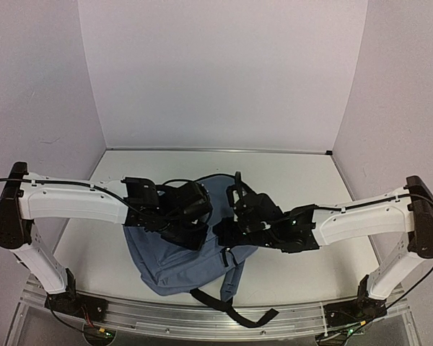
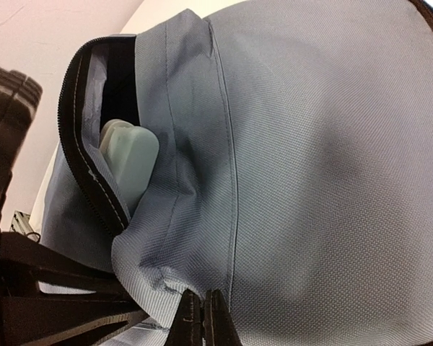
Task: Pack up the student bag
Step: Zip the student bag at the center of the board.
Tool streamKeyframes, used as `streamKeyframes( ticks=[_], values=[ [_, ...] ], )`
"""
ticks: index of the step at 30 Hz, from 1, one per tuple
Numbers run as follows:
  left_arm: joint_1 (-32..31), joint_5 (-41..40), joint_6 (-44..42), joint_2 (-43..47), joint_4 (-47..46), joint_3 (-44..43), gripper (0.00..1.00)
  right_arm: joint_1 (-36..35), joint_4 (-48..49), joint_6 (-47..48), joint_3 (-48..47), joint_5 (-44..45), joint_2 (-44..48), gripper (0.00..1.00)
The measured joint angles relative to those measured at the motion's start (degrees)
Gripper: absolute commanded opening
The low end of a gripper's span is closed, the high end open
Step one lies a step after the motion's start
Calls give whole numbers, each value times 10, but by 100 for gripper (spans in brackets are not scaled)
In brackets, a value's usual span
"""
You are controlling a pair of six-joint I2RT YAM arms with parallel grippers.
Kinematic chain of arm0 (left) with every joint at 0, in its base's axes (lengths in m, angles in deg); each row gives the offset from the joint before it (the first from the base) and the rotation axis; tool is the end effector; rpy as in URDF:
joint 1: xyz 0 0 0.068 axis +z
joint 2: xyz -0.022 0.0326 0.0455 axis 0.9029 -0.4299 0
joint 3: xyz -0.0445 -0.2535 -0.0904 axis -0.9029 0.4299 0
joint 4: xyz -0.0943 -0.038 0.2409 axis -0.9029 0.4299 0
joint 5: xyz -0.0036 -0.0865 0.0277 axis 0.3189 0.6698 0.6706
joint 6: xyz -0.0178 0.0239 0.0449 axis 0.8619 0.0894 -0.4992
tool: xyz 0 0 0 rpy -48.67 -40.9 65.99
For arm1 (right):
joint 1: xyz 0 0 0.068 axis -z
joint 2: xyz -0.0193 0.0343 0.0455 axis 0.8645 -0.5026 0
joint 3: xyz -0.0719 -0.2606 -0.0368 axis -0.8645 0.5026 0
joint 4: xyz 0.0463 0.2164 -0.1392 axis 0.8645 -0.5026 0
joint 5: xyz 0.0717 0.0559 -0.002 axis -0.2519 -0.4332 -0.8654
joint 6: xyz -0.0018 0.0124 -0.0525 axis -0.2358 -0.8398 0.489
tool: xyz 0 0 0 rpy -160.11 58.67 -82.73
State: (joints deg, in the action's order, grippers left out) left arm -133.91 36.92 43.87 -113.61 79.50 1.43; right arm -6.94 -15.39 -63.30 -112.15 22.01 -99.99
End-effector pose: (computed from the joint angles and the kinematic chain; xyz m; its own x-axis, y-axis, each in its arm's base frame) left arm 0.1249 -0.3130 0.2463 -0.8287 0.3270 -0.4542 0.4480 0.8740 -0.1883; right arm 0.1455 0.3242 0.2257 -0.7513 -0.0004 -0.6600 -0.4577 0.7207 0.5206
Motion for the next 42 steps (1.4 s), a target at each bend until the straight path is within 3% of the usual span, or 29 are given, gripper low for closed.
streamKeyframes(
  ticks=[13,19,31,38,42],
  values=[
    [-8,-45,25,16,19,-11,0,2,13,0,9,2,12,0],
    [23,-74,21,39,37,-23,0,1,36,9,16,-5,23,0],
    [77,4,-54,87,9,-22,0,2,71,20,31,0,43,1],
    [106,89,-101,96,1,-22,0,-12,20,96,33,8,83,32],
    [110,106,-106,96,1,-22,0,-21,17,150,33,7,114,43]
  ],
)
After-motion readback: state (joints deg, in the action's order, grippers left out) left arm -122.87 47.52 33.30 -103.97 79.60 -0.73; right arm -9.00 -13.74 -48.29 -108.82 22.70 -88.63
